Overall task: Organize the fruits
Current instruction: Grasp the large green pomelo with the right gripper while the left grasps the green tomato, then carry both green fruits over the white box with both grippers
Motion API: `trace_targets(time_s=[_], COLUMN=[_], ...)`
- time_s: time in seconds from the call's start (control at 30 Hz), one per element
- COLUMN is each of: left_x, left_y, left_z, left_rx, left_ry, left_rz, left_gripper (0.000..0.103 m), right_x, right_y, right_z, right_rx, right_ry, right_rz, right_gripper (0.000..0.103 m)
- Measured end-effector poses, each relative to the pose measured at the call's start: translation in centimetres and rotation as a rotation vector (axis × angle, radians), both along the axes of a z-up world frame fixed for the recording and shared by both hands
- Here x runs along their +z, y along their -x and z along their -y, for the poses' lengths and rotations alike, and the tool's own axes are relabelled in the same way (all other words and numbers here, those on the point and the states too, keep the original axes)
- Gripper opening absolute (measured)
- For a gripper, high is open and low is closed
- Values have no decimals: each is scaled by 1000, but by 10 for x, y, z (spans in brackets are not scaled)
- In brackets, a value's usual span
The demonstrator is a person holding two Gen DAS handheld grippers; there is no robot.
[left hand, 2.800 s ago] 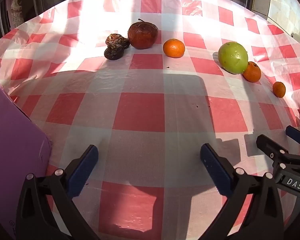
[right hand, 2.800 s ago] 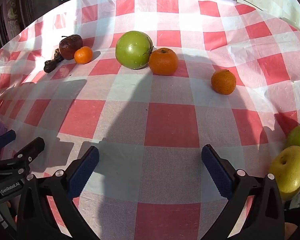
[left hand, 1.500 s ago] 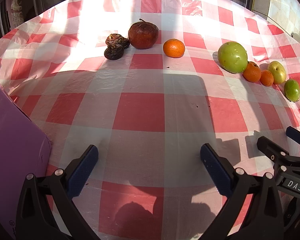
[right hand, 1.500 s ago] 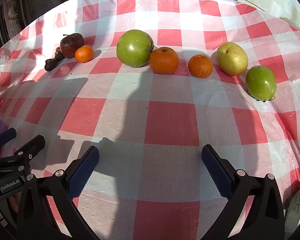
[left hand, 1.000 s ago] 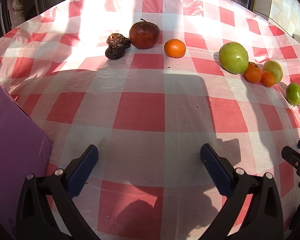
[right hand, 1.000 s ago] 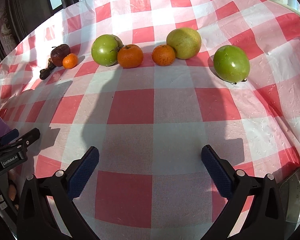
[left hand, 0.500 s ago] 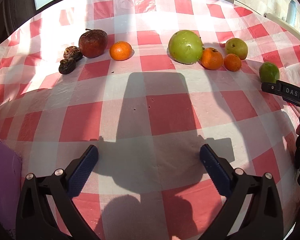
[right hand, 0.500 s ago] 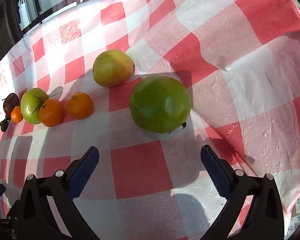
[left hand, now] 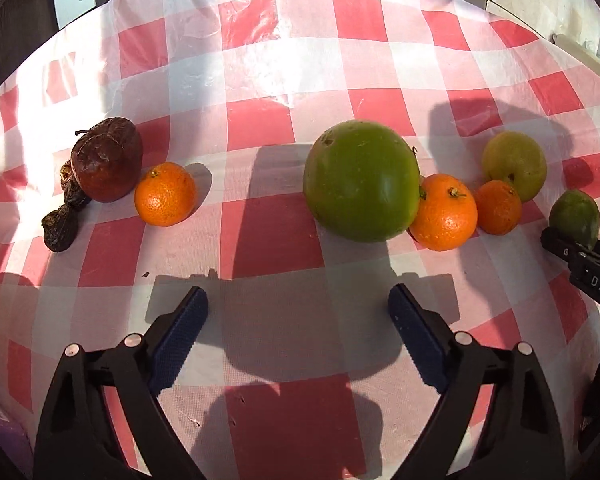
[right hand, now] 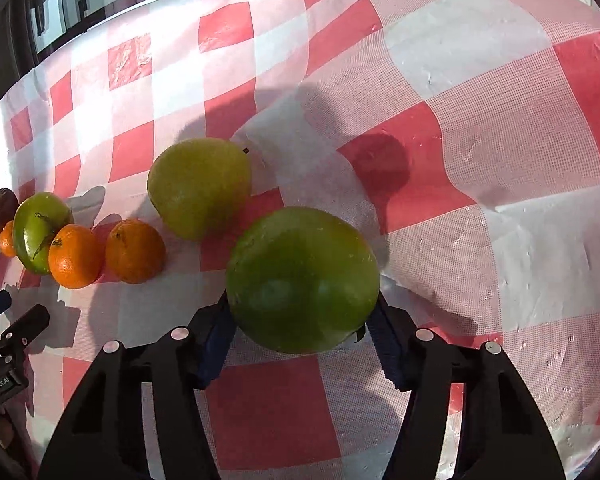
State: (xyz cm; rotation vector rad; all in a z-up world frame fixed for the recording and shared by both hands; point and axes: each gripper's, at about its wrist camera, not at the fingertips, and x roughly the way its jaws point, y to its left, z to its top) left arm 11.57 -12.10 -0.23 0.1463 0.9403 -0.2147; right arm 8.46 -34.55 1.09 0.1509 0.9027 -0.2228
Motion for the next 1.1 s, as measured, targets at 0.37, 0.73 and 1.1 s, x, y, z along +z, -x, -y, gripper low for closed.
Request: trace_targets(time_s=[0.37, 0.73, 1.1], left_x=[4, 8, 14], left_y=[-52, -23, 114], left_z=[35, 19, -33], left_rx=[-117, -77, 2], left_ry=[4, 48, 126], left_rz=[15, 22, 39], left_gripper=[73, 61, 61], right_x=[-1, -5, 6], right_y=[17, 20, 47], right_z=[1, -4, -36], right_rx=[2, 3, 69], right_ry=[4, 11, 19], right_rz=[1, -3, -14], right_gripper=[61, 60, 60])
